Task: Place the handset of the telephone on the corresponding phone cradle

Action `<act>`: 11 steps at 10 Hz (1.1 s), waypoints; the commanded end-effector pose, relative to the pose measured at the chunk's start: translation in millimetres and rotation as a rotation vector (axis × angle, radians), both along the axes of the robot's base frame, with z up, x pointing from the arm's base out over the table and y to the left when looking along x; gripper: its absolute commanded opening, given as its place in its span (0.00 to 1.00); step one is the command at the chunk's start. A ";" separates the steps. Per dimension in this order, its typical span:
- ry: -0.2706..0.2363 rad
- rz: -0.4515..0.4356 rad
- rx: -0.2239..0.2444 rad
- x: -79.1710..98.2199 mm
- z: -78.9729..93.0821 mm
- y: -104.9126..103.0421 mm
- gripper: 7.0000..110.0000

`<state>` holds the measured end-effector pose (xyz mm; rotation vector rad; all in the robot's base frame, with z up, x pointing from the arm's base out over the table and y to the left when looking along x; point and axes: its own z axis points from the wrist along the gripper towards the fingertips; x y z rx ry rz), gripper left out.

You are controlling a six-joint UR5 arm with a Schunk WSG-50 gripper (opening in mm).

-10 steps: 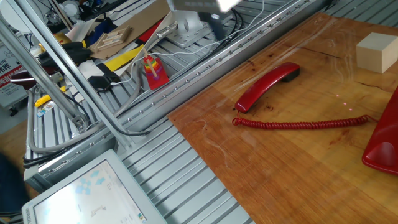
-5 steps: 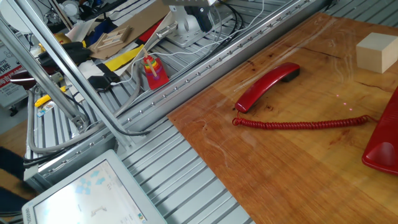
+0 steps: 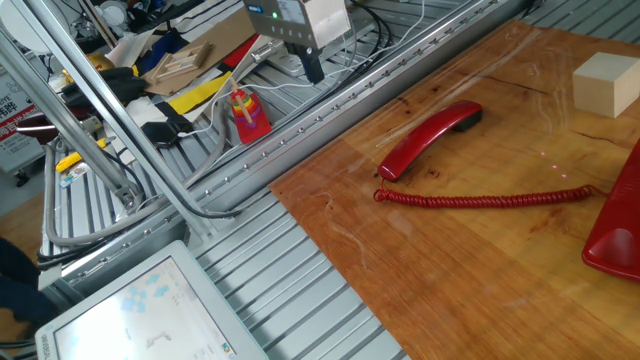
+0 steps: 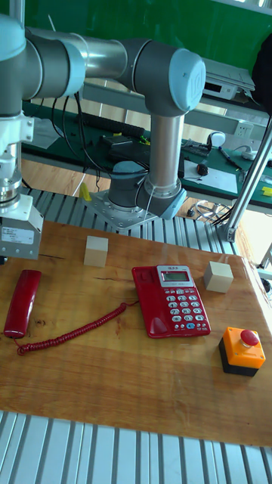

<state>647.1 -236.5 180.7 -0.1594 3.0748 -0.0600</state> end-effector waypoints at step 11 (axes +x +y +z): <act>-0.108 -0.046 -0.011 -76.9 105.0 44.2 0.00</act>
